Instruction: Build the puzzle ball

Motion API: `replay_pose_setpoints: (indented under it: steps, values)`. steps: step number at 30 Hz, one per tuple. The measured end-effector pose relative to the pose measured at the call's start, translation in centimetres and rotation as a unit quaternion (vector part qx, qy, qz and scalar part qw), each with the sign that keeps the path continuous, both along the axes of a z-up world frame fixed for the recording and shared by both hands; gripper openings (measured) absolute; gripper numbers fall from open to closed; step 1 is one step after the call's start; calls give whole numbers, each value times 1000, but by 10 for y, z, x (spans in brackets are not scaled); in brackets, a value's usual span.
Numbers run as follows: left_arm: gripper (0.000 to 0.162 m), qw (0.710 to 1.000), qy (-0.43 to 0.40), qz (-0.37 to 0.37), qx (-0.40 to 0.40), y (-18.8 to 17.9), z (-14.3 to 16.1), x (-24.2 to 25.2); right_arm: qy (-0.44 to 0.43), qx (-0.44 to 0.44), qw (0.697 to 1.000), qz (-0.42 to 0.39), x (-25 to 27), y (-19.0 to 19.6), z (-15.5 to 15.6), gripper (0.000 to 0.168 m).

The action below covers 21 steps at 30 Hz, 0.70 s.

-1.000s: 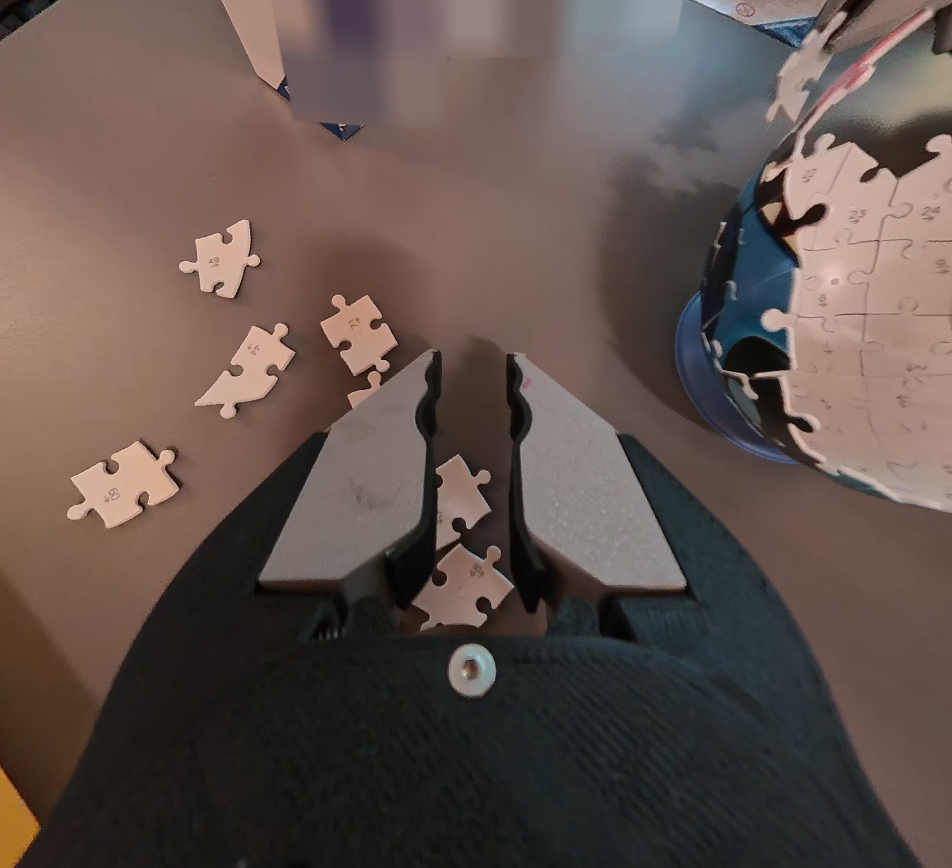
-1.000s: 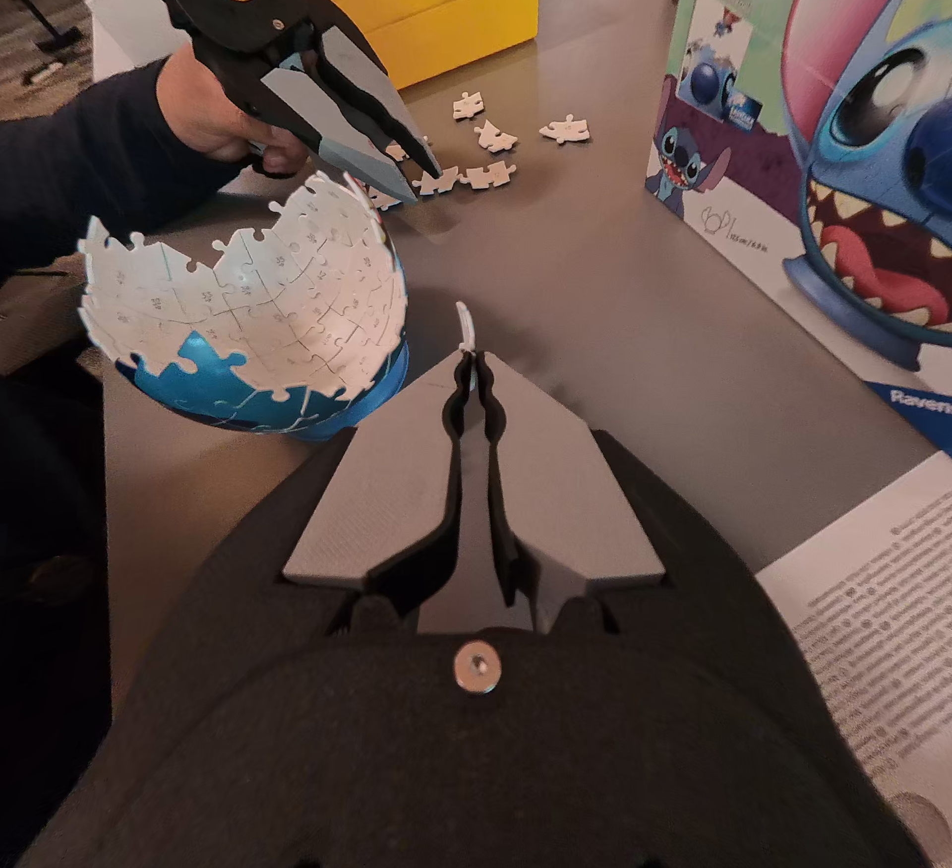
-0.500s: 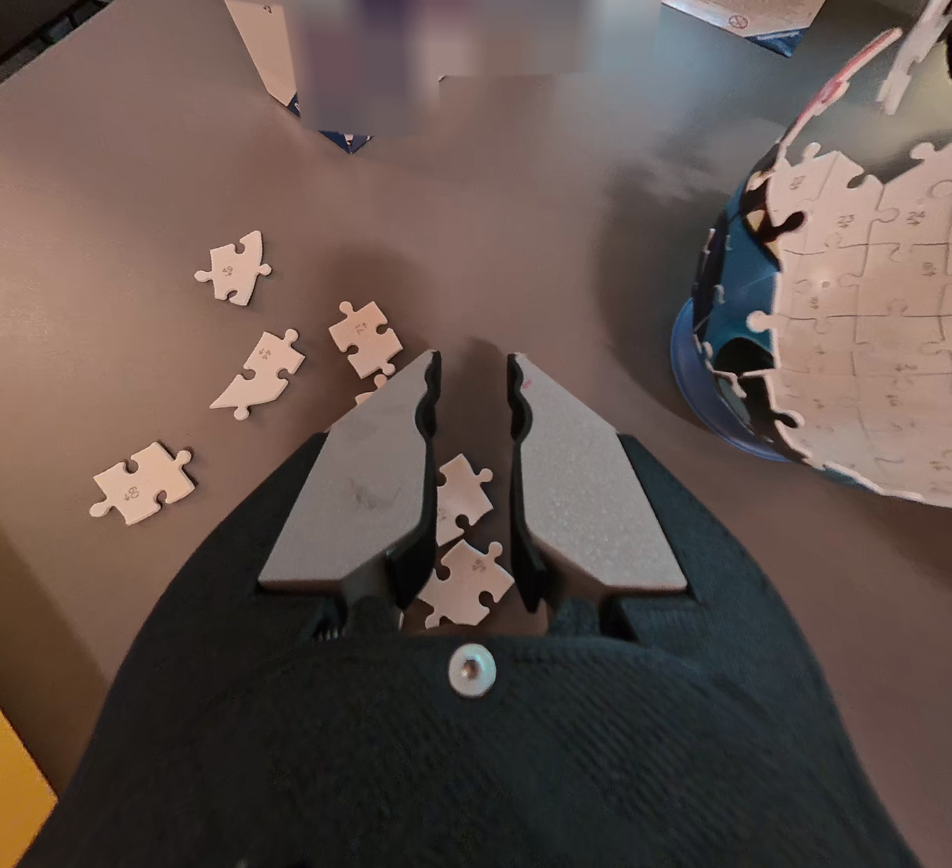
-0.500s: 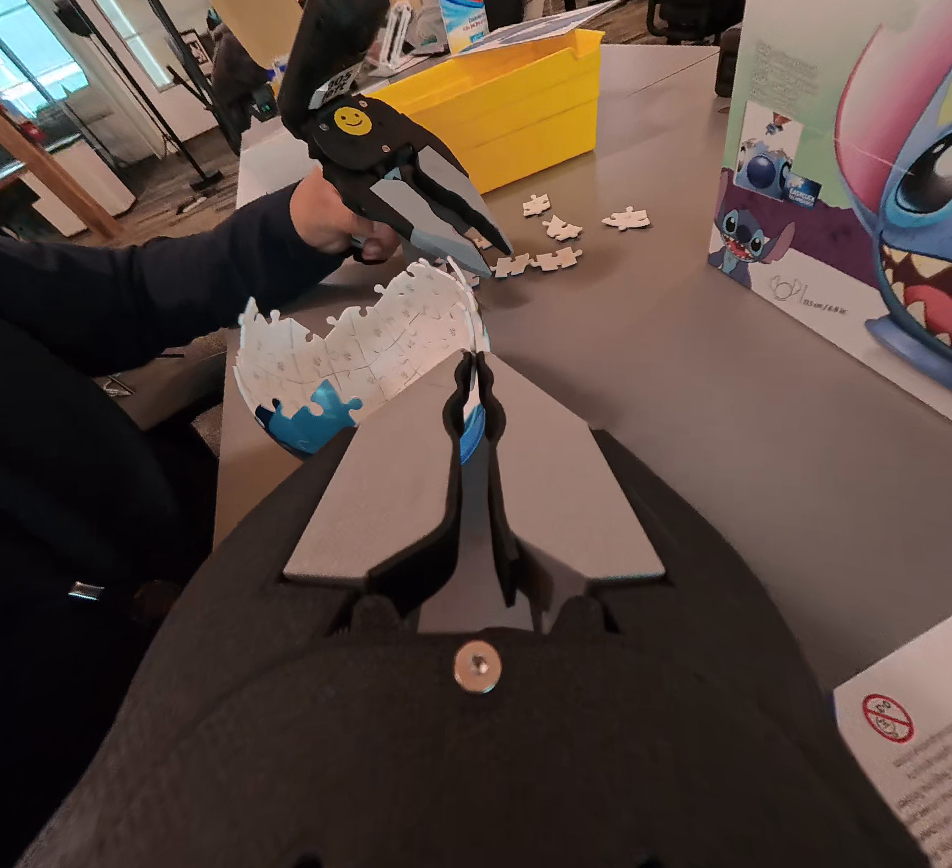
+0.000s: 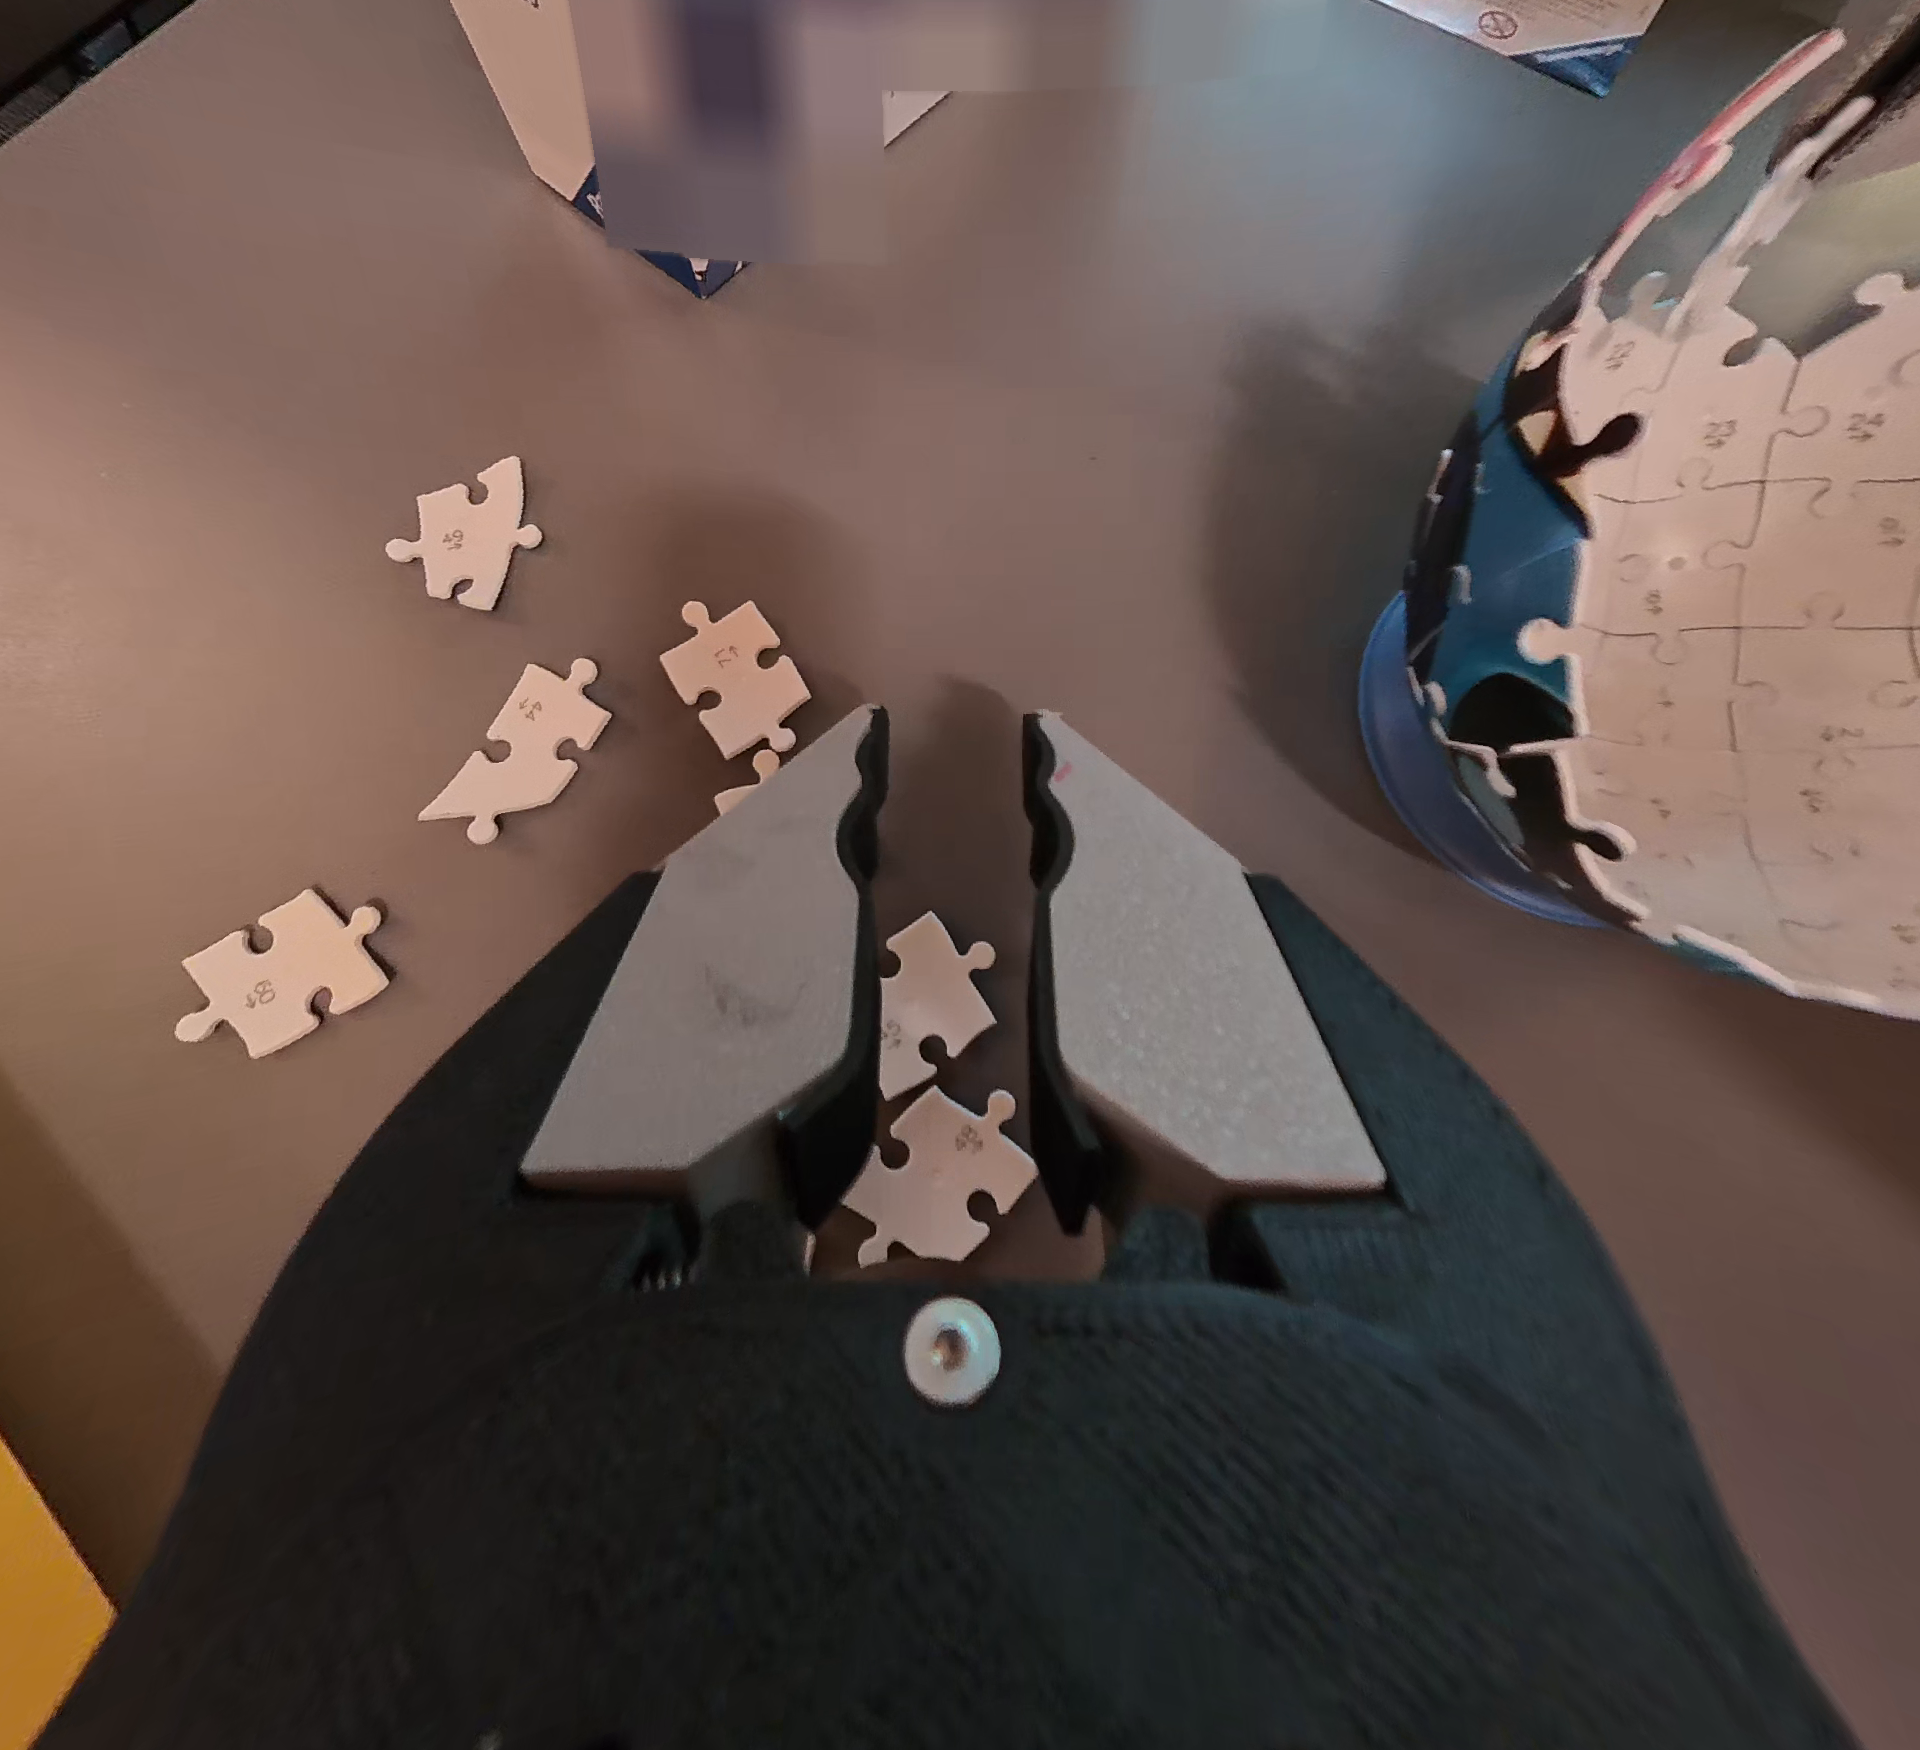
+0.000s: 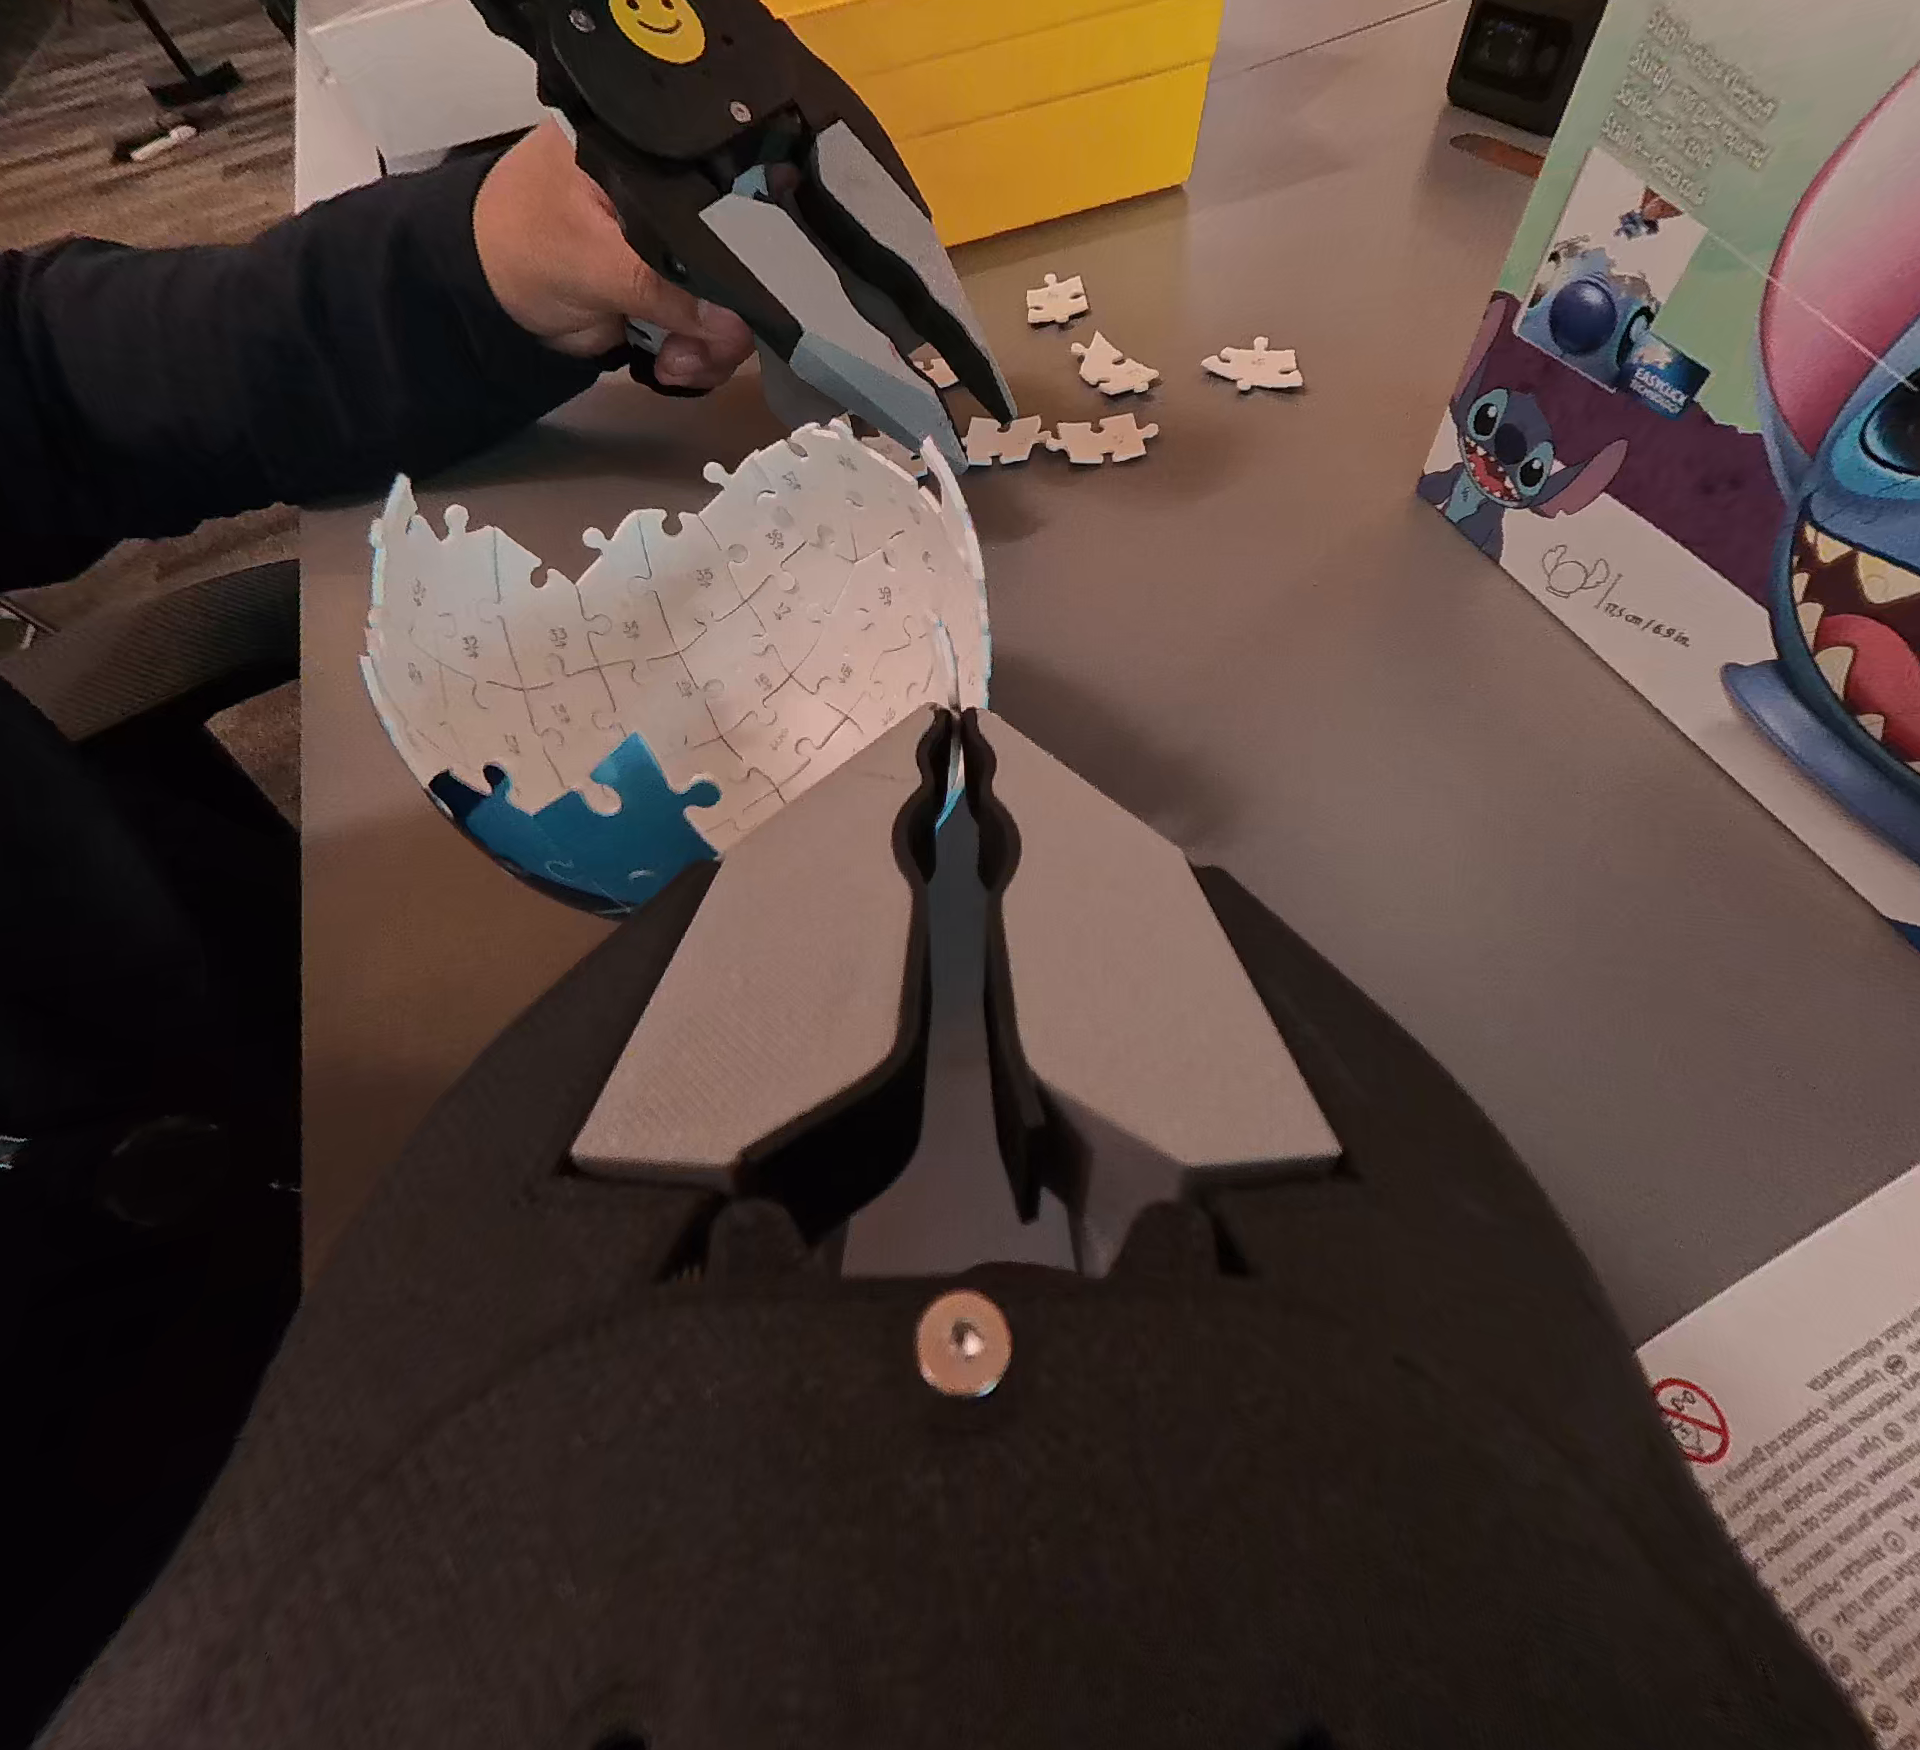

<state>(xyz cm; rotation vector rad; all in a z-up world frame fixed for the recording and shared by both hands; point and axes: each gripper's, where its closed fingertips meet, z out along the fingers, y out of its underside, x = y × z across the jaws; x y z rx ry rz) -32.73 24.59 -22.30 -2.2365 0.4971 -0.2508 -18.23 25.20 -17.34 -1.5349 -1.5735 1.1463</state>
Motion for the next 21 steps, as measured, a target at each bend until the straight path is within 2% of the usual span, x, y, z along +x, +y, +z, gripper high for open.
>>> replay_pose_setpoints:
  steps: [9,21]
  values:
    - [24,1000,1,0,-2,0,-1,0,-70,25,997,-16,-3,4,-2,0]
    - [24,1000,2,-1,-4,0,-2,1,-88,28,996,-18,-4,2,1,0]
